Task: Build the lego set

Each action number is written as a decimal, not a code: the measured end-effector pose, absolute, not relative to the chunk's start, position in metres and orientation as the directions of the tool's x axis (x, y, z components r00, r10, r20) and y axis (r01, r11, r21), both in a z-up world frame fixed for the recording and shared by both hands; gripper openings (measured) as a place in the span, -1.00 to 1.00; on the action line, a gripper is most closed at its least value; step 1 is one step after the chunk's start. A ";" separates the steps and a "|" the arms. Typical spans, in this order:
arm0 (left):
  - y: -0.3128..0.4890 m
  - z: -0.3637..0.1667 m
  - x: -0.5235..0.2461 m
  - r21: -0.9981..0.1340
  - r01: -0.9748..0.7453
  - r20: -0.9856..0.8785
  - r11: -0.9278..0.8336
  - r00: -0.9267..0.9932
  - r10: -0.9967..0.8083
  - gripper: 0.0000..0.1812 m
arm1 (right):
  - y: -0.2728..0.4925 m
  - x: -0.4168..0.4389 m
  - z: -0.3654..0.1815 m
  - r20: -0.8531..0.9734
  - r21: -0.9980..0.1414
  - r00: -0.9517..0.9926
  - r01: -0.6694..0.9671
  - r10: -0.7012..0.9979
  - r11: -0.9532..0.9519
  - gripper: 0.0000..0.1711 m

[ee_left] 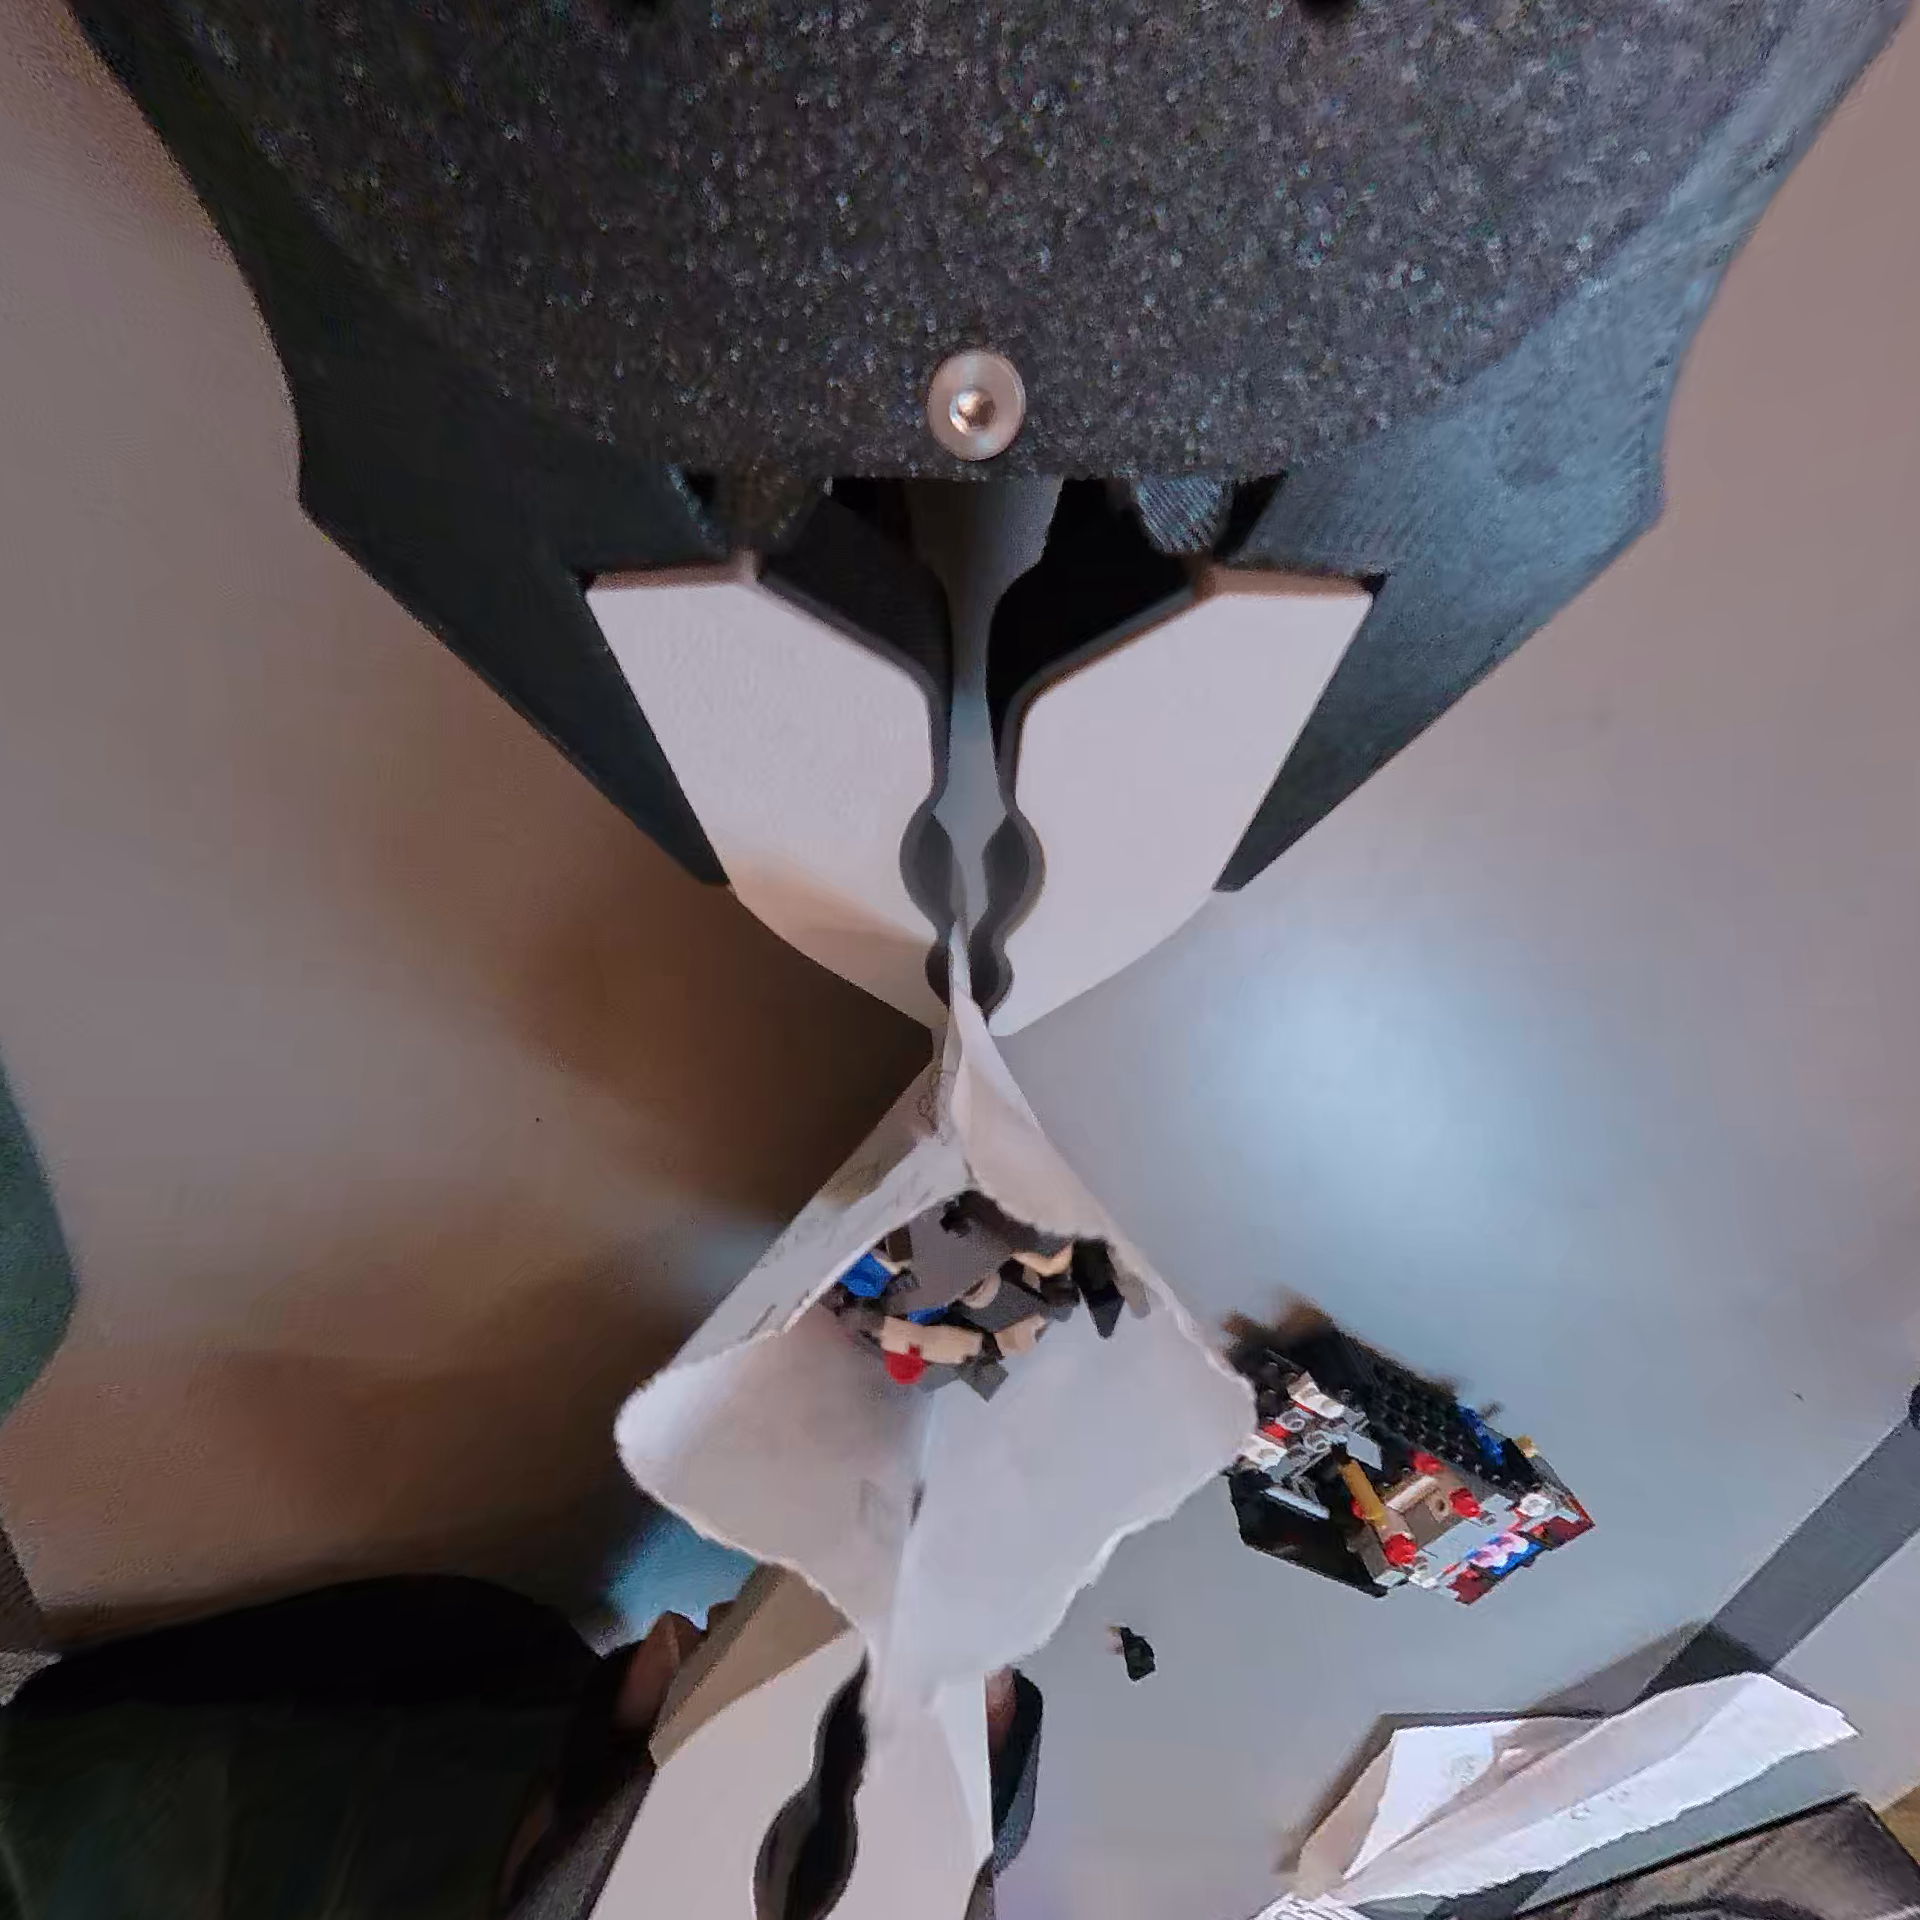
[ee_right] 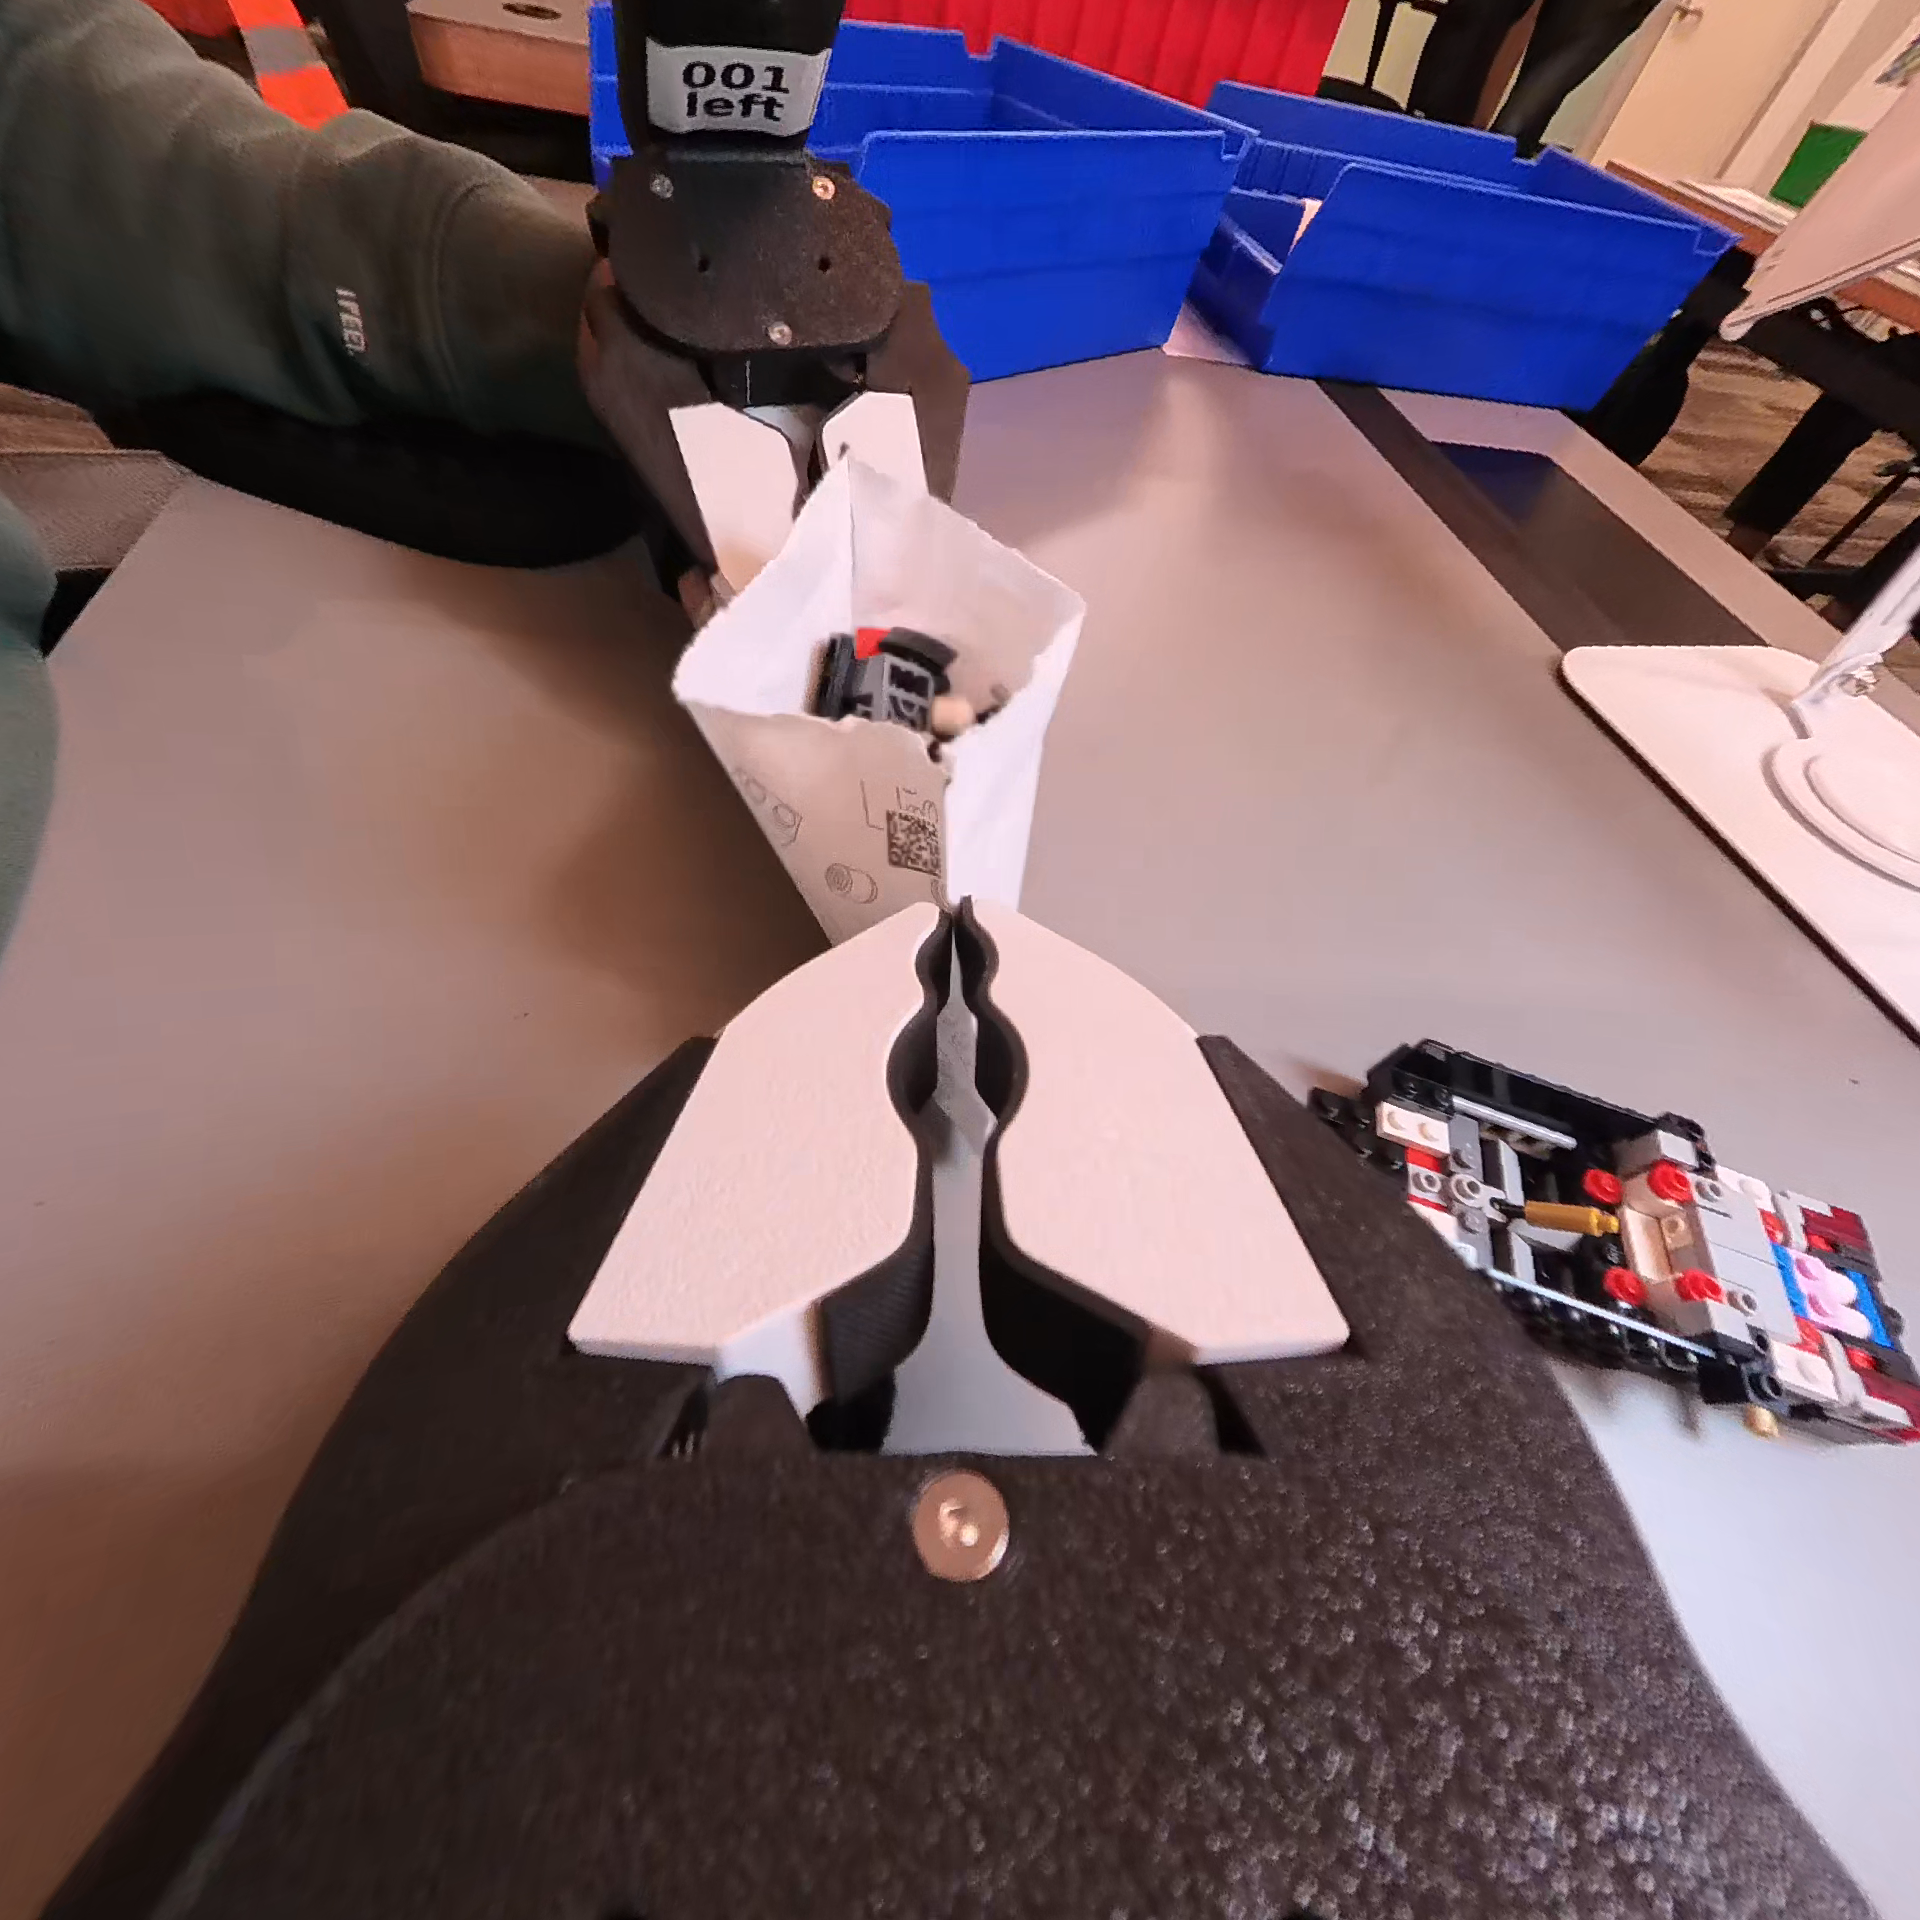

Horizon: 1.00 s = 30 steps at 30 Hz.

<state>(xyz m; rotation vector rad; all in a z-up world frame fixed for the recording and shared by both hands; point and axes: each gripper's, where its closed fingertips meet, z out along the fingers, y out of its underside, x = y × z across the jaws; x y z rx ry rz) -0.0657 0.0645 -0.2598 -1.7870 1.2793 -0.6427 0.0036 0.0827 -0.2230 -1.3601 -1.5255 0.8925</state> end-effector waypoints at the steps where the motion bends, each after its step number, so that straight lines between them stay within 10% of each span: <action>1: 0.065 -0.260 -0.063 -0.847 -0.513 -0.059 -0.140 0.352 -0.934 -0.99 | 0.081 0.003 -0.223 0.144 -0.924 -0.019 0.356 0.989 0.142 -0.99; 20: 0.064 -0.253 -0.076 -0.864 -0.476 -0.001 -0.166 0.331 -0.944 -0.99 | 0.089 0.014 -0.226 0.003 -0.913 -0.006 0.408 1.000 0.006 -1.00; 23: 0.060 -0.255 -0.071 -0.860 -0.491 -0.028 -0.140 0.319 -0.947 -0.68 | 0.087 0.010 -0.227 0.004 -0.913 -0.001 0.408 1.000 0.004 -0.99; 30: 0.060 -0.249 -0.074 -0.875 -0.463 -0.021 -0.141 0.326 -0.945 -0.99 | 0.083 0.007 -0.240 0.041 -0.890 -0.025 0.454 0.999 0.048 -0.97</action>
